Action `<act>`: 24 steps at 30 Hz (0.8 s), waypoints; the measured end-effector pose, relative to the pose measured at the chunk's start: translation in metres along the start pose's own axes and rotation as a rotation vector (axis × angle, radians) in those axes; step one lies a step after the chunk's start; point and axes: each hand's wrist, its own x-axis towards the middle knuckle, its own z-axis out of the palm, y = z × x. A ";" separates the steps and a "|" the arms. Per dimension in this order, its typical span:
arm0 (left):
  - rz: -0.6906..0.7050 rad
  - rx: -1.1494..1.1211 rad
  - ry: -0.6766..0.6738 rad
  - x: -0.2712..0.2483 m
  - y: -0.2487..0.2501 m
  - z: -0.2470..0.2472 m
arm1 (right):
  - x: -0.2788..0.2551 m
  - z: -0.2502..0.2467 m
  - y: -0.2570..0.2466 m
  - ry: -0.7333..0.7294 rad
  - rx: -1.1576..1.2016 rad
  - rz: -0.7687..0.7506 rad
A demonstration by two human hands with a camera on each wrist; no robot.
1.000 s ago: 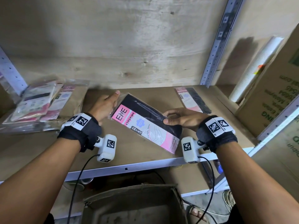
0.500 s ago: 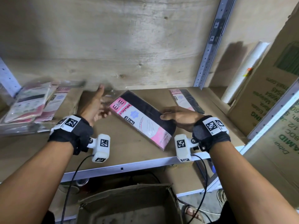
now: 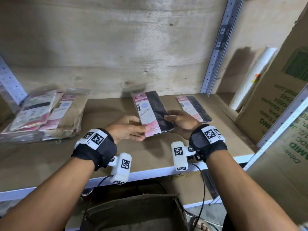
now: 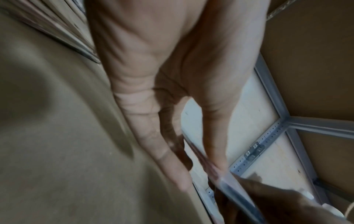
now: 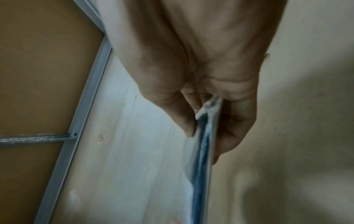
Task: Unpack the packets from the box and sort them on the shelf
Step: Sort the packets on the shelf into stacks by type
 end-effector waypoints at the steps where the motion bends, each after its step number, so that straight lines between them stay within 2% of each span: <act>1: 0.003 0.000 0.012 0.002 -0.001 0.003 | 0.002 -0.001 0.001 0.009 -0.010 0.005; 6: -0.018 0.015 0.116 0.013 -0.003 0.009 | 0.012 -0.012 0.008 0.061 -0.345 0.014; 12: -0.074 0.055 0.153 0.028 0.000 0.020 | 0.023 -0.023 0.006 0.147 -0.578 0.015; 15: -0.073 0.084 0.177 0.038 0.002 0.026 | 0.025 -0.028 0.003 0.184 -0.638 0.000; 20: -0.086 0.136 0.212 0.051 0.001 0.028 | 0.028 -0.034 0.003 0.168 -0.661 0.064; 24: -0.118 0.161 0.182 0.056 0.001 0.032 | 0.030 -0.036 0.002 0.161 -0.671 0.070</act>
